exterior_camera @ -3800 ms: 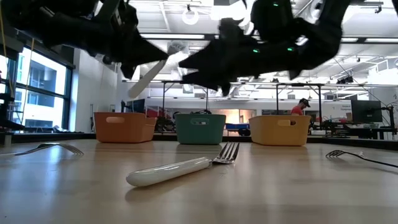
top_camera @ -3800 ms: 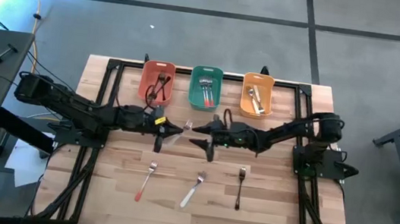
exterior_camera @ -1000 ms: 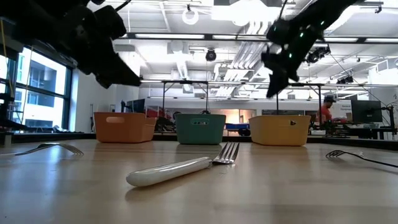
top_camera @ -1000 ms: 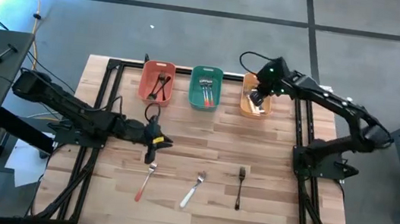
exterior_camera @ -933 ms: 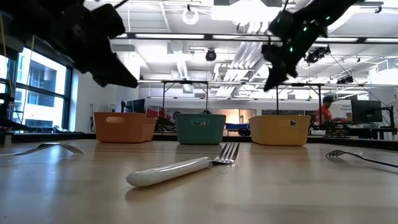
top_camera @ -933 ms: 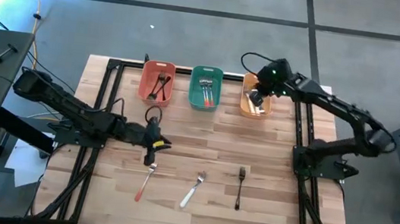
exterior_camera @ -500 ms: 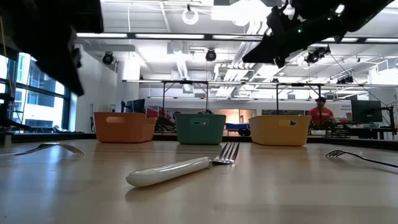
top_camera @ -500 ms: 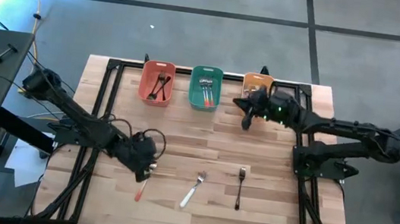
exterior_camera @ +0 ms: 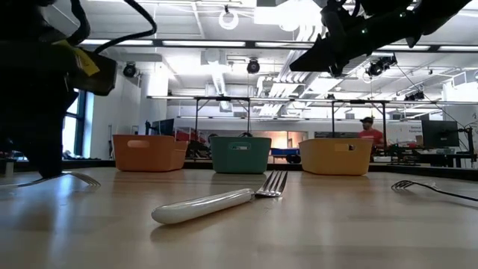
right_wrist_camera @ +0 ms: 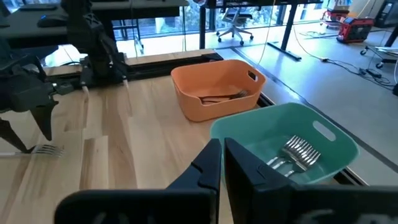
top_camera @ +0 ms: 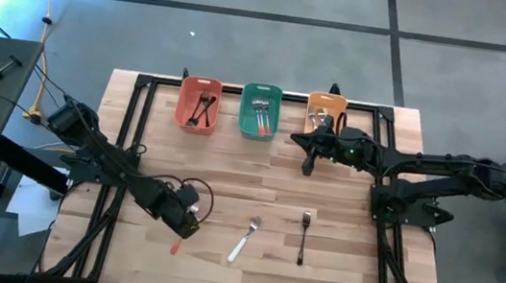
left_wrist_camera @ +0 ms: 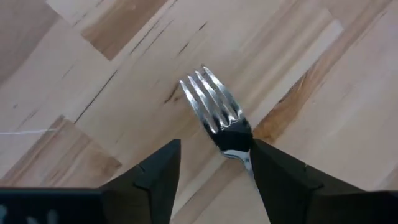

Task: Sort silverware by color (type)
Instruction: Put the orange fork into the green bin

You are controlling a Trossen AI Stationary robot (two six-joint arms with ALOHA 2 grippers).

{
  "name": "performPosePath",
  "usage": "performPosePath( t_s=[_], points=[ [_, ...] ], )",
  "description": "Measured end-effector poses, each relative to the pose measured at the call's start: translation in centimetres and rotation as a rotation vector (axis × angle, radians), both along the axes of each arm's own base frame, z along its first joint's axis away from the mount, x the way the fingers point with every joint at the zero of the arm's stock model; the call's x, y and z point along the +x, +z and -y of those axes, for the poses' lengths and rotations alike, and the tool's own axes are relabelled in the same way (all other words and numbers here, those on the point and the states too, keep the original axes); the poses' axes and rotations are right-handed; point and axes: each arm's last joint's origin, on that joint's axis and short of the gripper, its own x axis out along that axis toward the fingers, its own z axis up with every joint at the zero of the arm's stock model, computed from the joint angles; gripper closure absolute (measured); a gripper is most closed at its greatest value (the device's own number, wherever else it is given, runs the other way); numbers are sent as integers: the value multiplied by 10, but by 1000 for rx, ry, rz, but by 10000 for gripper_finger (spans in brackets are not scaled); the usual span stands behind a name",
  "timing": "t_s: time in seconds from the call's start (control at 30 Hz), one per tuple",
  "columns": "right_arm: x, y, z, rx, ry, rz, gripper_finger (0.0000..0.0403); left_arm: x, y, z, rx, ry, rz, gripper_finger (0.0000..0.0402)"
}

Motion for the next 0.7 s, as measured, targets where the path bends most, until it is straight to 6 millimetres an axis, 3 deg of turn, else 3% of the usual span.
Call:
performPosePath(
  t_s=[0.23, 0.37, 0.6, 0.7],
  points=[
    [0, 0, 0, -2, -9, -1, 401, 1, -9, 1, 20, -14, -29, 229],
    [0, 0, 0, -2, -9, -1, 401, 3, -14, 2, 59, -61, -40, 273],
    [0, 0, 0, -2, -9, -1, 401, 6, -11, 1, 92, -174, -3, 385],
    [0, 0, 0, -2, -9, 1, 401, 10, -3, -7, 103, -180, 29, 394]
  ],
)
